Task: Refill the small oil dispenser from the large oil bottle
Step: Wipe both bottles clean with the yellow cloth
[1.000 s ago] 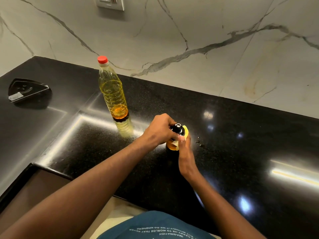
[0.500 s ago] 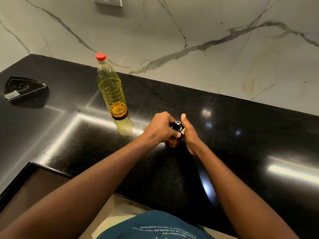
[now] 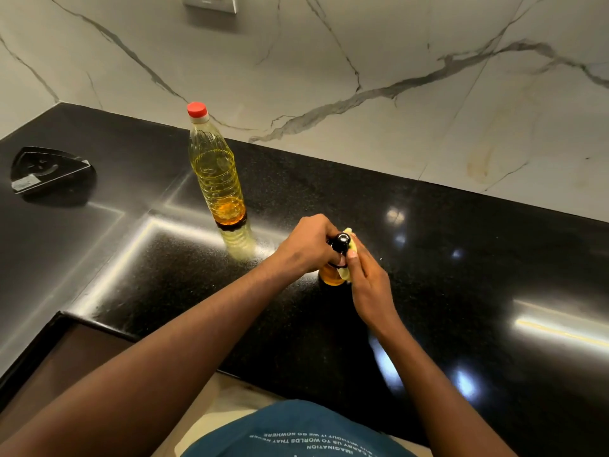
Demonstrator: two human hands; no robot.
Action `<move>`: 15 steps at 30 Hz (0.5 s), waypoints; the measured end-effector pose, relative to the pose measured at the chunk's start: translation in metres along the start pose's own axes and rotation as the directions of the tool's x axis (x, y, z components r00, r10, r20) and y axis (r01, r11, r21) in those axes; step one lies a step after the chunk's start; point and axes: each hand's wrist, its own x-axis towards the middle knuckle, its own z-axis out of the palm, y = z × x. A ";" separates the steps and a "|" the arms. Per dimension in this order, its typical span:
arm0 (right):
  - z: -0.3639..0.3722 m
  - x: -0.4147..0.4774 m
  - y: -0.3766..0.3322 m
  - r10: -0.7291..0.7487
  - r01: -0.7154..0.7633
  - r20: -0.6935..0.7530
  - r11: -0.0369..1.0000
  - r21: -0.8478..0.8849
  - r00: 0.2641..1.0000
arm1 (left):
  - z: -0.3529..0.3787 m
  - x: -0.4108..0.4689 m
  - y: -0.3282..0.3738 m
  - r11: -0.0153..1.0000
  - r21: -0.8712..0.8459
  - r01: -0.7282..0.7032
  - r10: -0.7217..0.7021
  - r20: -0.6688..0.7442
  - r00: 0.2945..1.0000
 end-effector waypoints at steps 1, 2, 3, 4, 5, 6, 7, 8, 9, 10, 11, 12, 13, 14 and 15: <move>-0.003 0.006 -0.002 -0.045 0.046 0.017 0.997 -0.062 0.999 | 0.000 0.000 0.000 1.000 0.005 -0.001 0.001 0.001 1.000; -0.007 0.012 -0.004 -0.079 0.084 0.043 0.987 -0.135 0.996 | 0.000 0.000 0.000 1.000 0.006 -0.002 0.002 0.000 1.000; -0.012 0.017 -0.007 -0.101 0.116 0.078 0.969 -0.219 0.992 | 0.000 0.000 -0.001 1.000 0.001 -0.002 0.002 -0.001 1.000; -0.016 0.020 -0.008 -0.112 0.144 0.123 0.944 -0.298 0.986 | 0.000 0.000 -0.001 1.000 -0.004 -0.003 0.003 0.000 1.000; -0.020 0.020 -0.010 -0.116 0.169 0.163 0.917 -0.362 0.980 | 0.000 -0.001 -0.001 1.000 -0.004 -0.003 0.003 -0.001 1.000; -0.023 0.018 -0.009 -0.120 0.190 0.193 0.893 -0.408 0.974 | 0.000 0.000 -0.001 1.000 -0.004 -0.002 0.002 -0.005 1.000; -0.024 0.014 -0.010 -0.128 0.208 0.205 0.875 -0.436 0.970 | 0.000 0.000 -0.001 1.000 -0.007 -0.001 0.001 -0.007 1.000; -0.024 0.009 -0.009 -0.135 0.212 0.198 0.871 -0.444 0.971 | 0.000 -0.001 -0.001 1.000 -0.008 -0.001 0.001 -0.005 1.000; -0.022 0.003 -0.007 -0.142 0.204 0.172 0.878 -0.432 0.975 | 0.000 -0.001 -0.001 1.000 -0.007 0.000 0.000 -0.001 1.000; -0.019 -0.003 -0.005 -0.151 0.194 0.139 0.900 -0.391 0.979 | 0.001 -0.001 -0.002 1.000 -0.012 0.002 -0.002 0.006 1.000; -0.016 -0.008 -0.003 -0.154 0.179 0.101 0.929 -0.323 0.983 | 0.001 0.000 -0.003 1.000 -0.023 0.004 -0.004 0.011 1.000; -0.014 -0.010 -0.003 -0.134 0.144 0.058 0.962 -0.232 0.989 | 0.000 0.000 -0.003 0.999 -0.035 0.008 -0.008 0.011 1.000; -0.012 -0.009 -0.005 -0.091 0.093 0.017 0.988 -0.125 0.996 | 0.000 0.001 -0.003 0.999 -0.042 0.015 -0.015 0.009 1.000; -0.010 -0.006 -0.011 -0.025 0.025 -0.016 0.999 -0.025 1.000 | 0.000 0.001 -0.003 0.999 -0.041 0.023 -0.023 0.003 1.000; -0.008 0.001 -0.015 0.048 -0.046 -0.045 0.998 0.047 0.998 | 0.000 0.002 -0.003 0.999 -0.029 0.028 -0.028 -0.003 1.000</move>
